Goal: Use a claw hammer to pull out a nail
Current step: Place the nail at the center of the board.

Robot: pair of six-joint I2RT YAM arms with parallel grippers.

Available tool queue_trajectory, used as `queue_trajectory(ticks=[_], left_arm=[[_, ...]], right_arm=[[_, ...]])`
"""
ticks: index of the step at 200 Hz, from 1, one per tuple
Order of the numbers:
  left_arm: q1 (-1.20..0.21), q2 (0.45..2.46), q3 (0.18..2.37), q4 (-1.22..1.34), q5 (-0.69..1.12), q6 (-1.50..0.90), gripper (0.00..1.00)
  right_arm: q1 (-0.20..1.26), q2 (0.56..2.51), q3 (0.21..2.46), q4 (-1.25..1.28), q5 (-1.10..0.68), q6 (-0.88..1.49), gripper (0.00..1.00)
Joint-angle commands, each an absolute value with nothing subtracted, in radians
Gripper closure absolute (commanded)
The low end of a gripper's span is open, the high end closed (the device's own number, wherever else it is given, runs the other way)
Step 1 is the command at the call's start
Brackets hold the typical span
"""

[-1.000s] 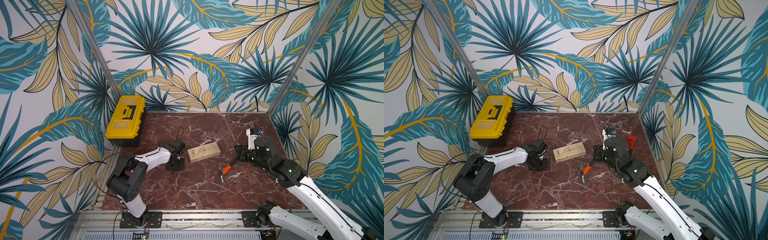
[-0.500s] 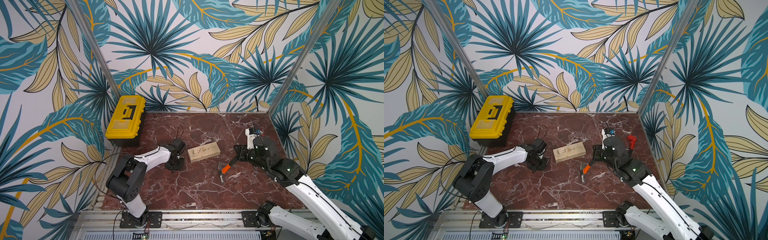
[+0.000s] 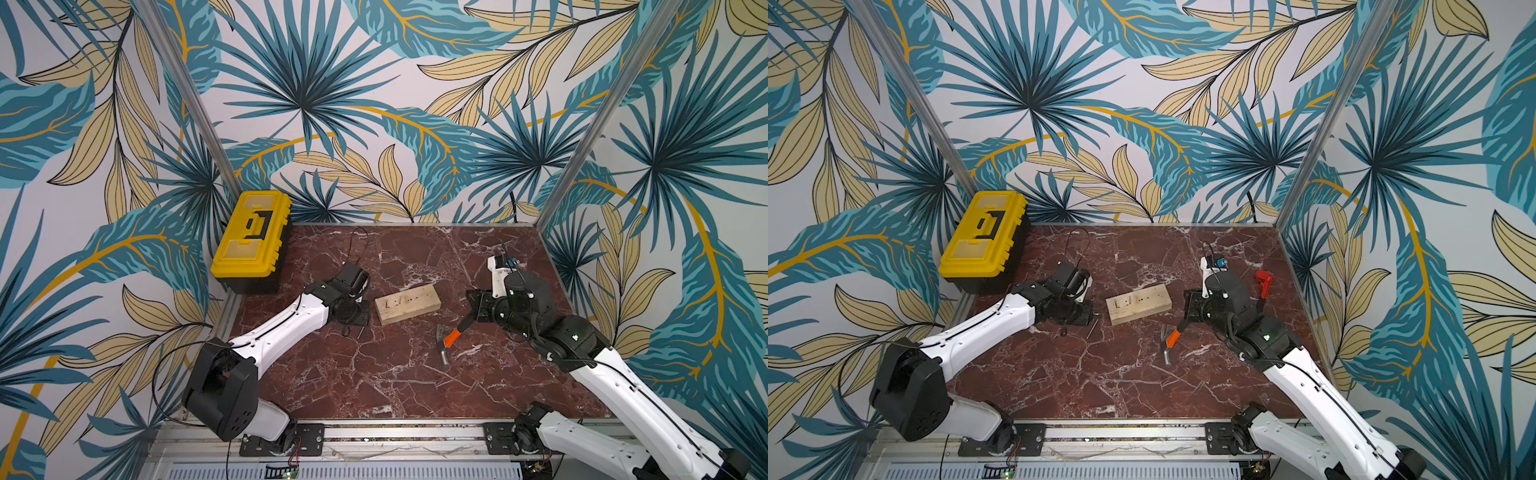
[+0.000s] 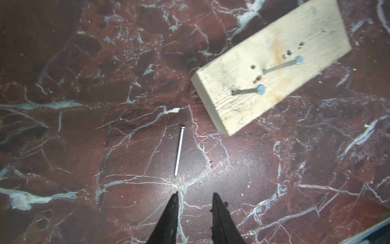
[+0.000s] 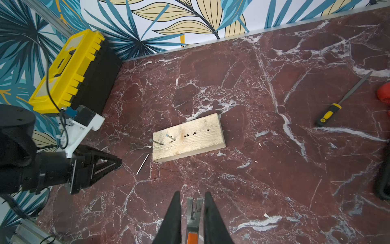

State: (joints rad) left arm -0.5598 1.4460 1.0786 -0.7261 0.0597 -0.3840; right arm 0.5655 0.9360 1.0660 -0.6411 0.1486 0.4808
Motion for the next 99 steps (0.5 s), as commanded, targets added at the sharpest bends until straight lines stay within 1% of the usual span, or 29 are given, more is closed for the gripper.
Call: queue_trajectory(ticks=[1,20,48,74,99], left_arm=[[-0.584,1.406,1.087,-0.664,0.051,-0.335,0.70],[-0.594,1.390,1.062,-0.598,0.059,-0.306,0.66],[-0.595,1.400,1.009,-0.467,0.064,-0.224,0.64],[-0.592,1.444,0.996,-0.371,0.077,-0.149,0.61],[-0.580,1.503,1.009,-0.336,0.110,-0.099,0.58]], right_arm=[[0.561,0.939,1.112,-0.586,0.132,0.458,1.00],[0.561,0.956,1.131,-0.596,0.123,0.443,1.00],[0.559,0.993,1.170,-0.595,0.099,0.431,1.00],[0.560,1.041,1.223,-0.611,0.082,0.423,1.00],[0.558,1.076,1.260,-0.620,0.071,0.414,1.00]])
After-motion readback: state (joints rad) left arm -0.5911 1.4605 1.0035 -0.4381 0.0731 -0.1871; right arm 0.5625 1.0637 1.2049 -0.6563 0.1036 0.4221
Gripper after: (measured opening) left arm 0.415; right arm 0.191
